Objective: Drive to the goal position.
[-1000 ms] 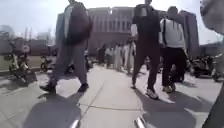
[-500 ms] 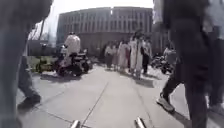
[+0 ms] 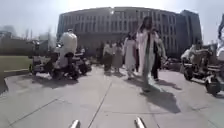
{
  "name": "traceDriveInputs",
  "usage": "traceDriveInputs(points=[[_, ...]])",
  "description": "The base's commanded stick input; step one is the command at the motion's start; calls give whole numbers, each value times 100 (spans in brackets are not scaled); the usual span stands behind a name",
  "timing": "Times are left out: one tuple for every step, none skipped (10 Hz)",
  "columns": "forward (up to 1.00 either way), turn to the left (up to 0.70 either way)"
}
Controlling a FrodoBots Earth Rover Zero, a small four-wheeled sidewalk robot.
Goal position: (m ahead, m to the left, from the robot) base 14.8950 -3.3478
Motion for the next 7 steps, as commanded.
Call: traceDriveInputs(points=[[85, -14], [85, -2], [85, 1], [85, 1], [85, 1], [85, -3], [85, -15]])
